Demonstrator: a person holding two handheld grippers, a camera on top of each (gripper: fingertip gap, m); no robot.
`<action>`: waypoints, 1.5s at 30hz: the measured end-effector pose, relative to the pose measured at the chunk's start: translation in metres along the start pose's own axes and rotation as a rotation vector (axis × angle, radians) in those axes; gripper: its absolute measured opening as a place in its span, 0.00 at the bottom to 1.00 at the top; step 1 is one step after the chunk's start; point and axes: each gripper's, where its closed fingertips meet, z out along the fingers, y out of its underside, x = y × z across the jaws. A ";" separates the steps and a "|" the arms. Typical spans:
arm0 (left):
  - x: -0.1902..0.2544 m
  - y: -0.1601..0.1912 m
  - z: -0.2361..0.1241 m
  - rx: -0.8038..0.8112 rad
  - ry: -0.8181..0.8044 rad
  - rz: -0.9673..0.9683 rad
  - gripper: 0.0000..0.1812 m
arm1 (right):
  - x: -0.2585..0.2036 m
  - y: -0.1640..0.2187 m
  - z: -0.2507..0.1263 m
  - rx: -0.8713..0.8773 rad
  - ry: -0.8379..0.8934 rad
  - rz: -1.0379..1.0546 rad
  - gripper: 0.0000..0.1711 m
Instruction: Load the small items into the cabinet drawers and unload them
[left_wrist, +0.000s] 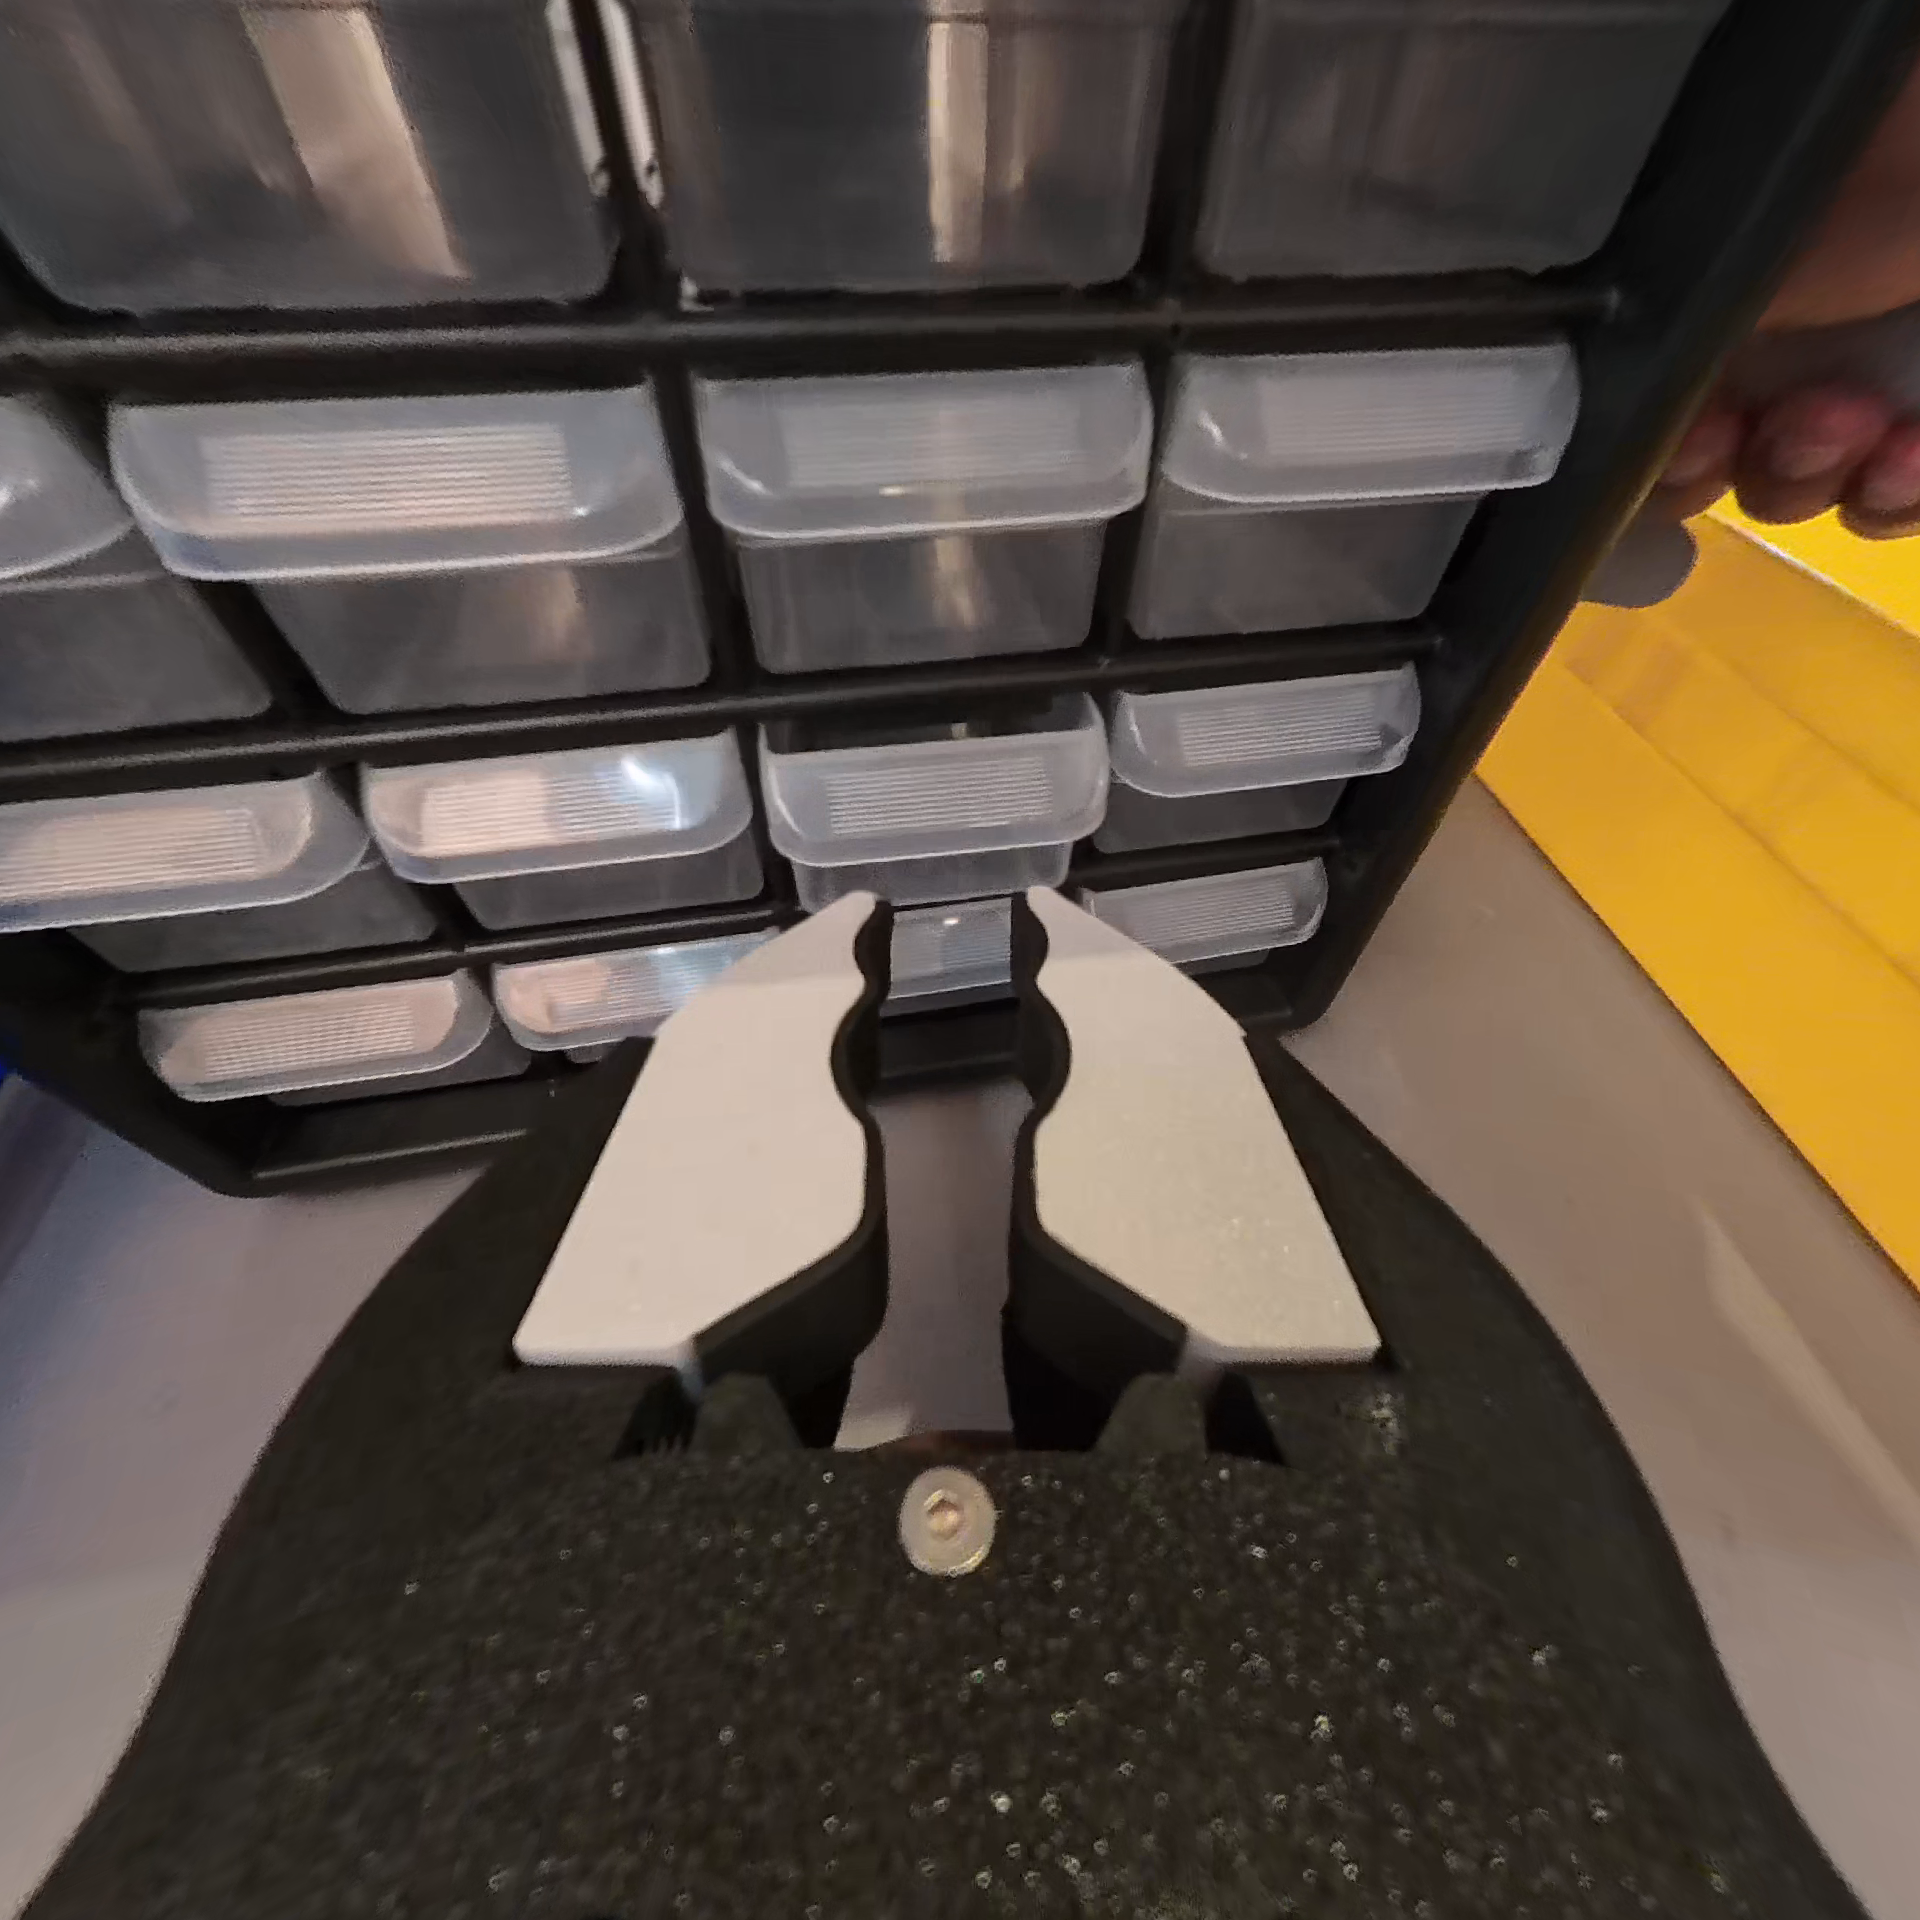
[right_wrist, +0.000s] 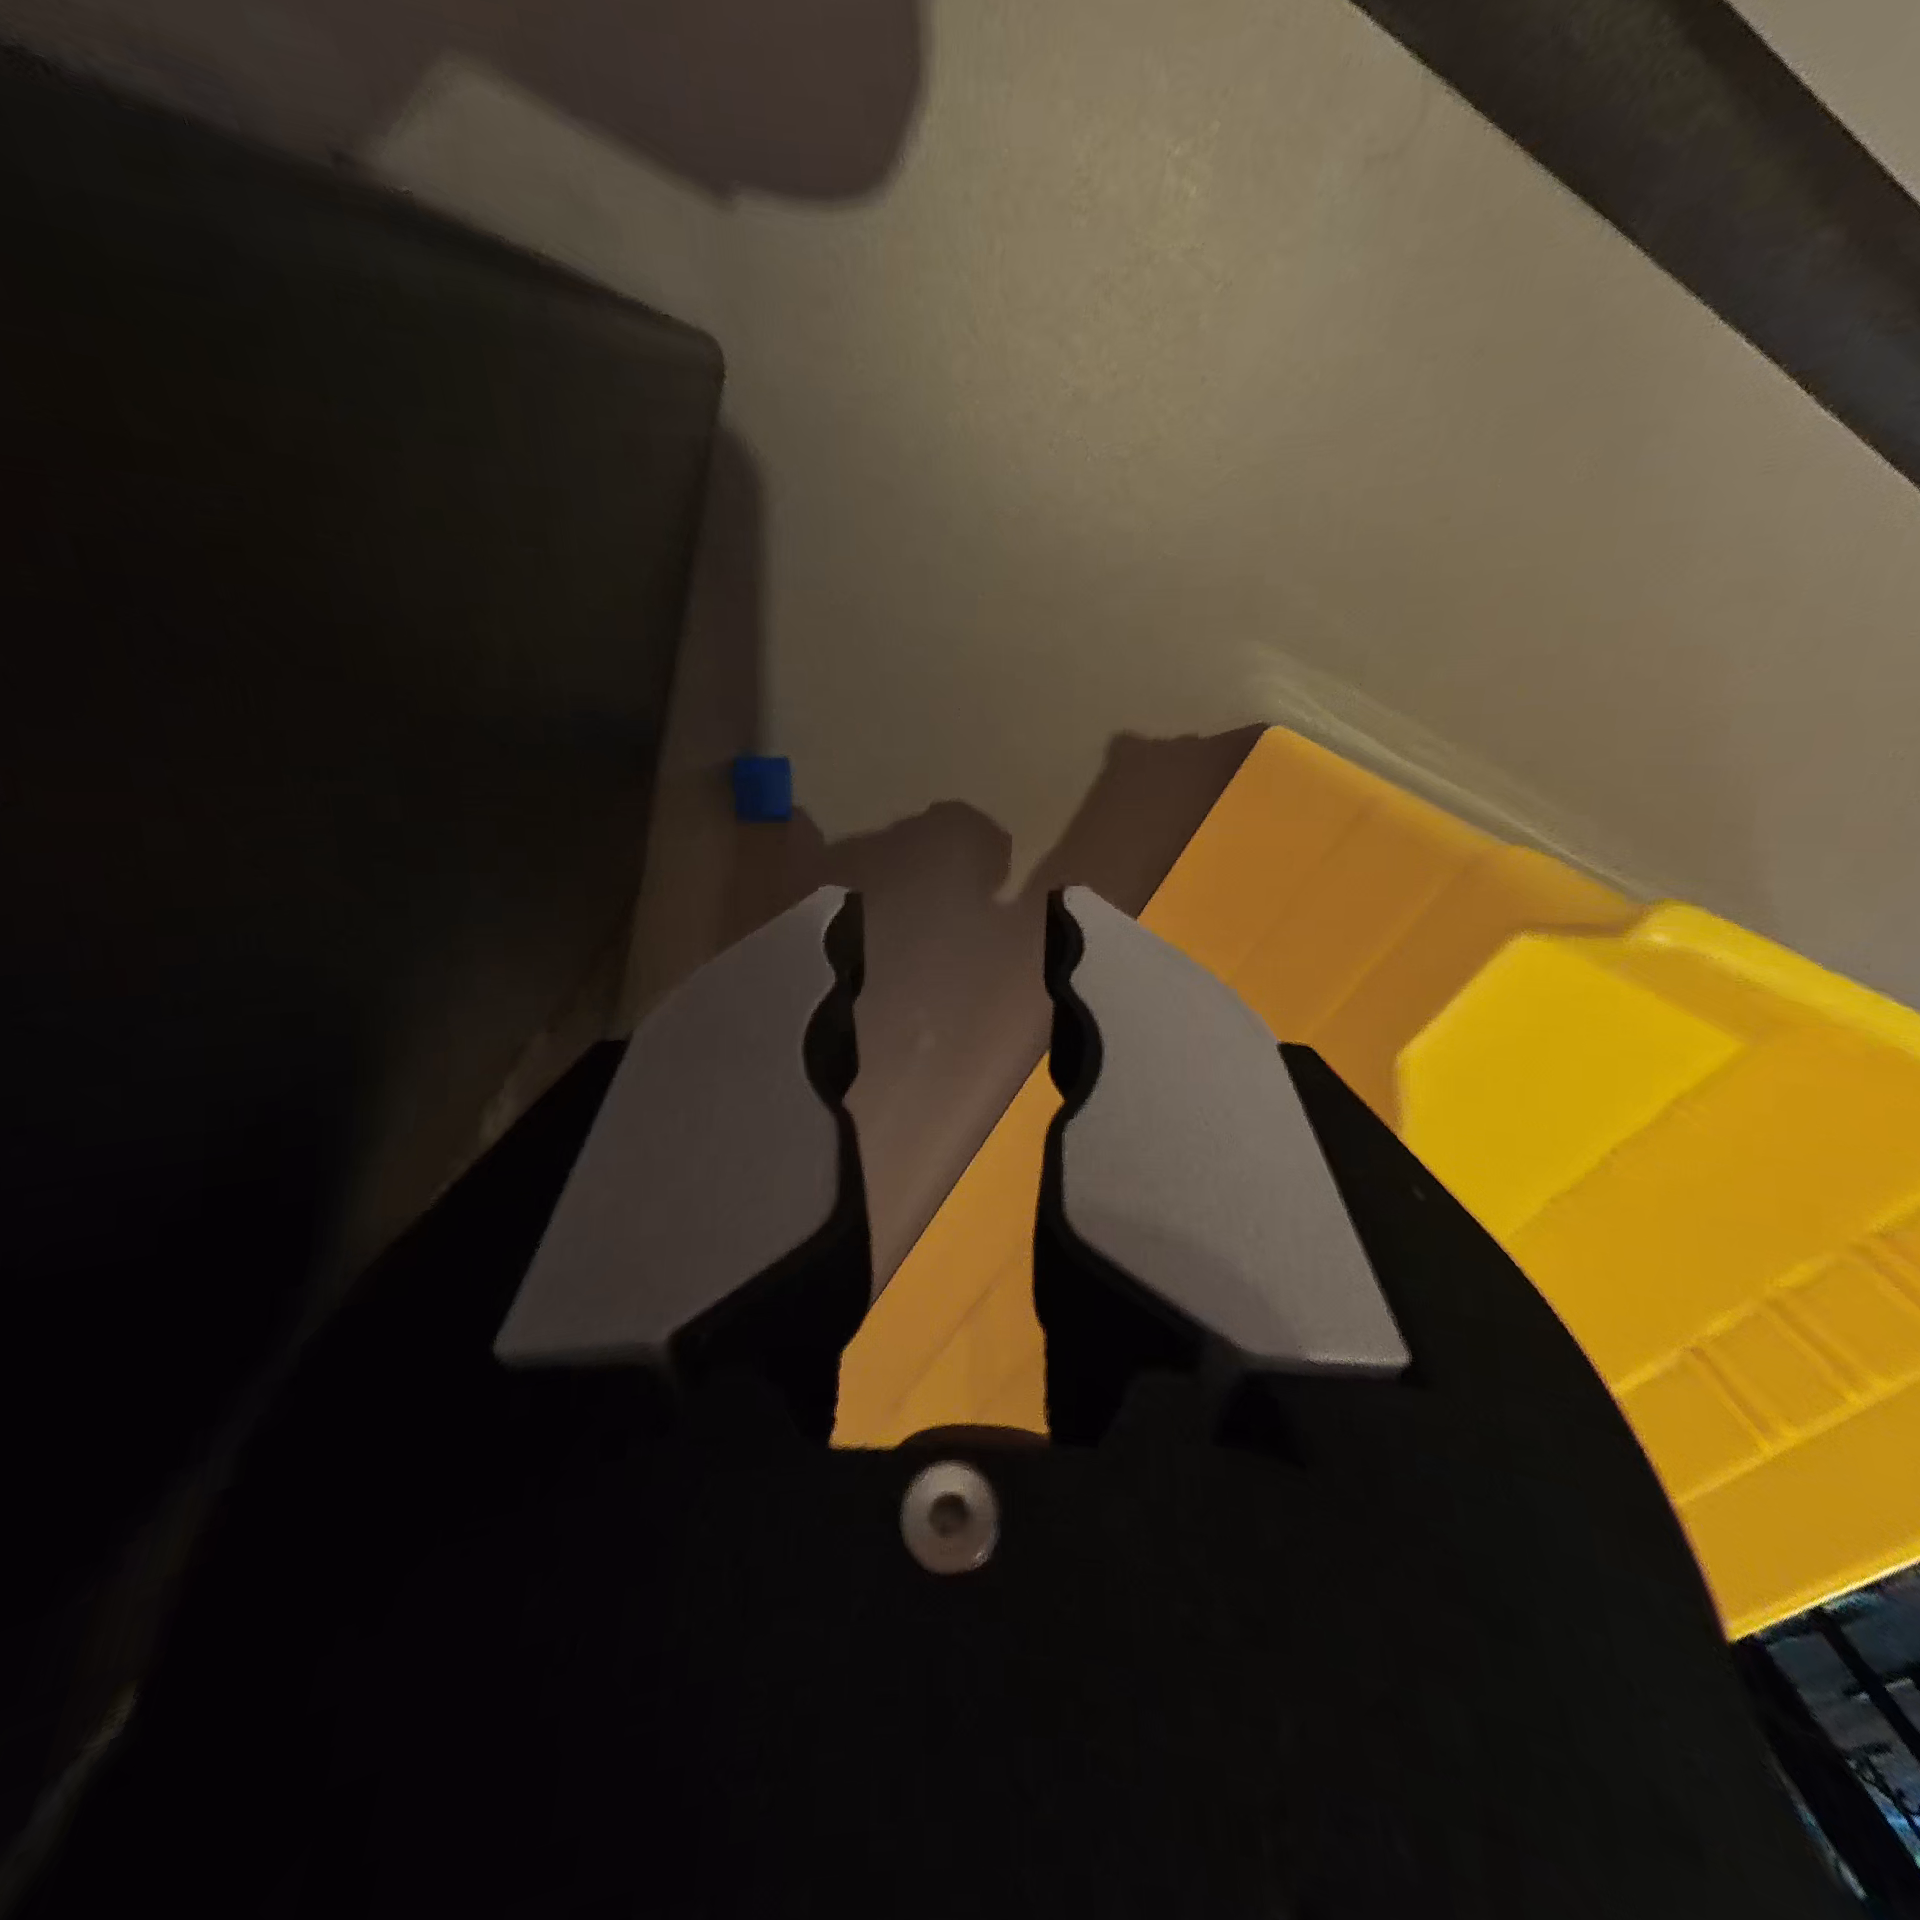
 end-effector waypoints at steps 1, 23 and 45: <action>-0.002 -0.001 0.000 0.003 0.002 -0.005 0.12 | 0.001 0.000 -0.001 0.011 -0.005 -0.007 0.19; -0.016 -0.011 0.004 -0.003 0.069 -0.051 0.13 | -0.046 0.037 -0.059 0.683 -0.263 -1.067 0.30; -0.044 0.023 -0.123 -0.081 0.167 0.214 0.21 | -0.039 -0.007 -0.047 0.562 -0.253 -1.158 0.23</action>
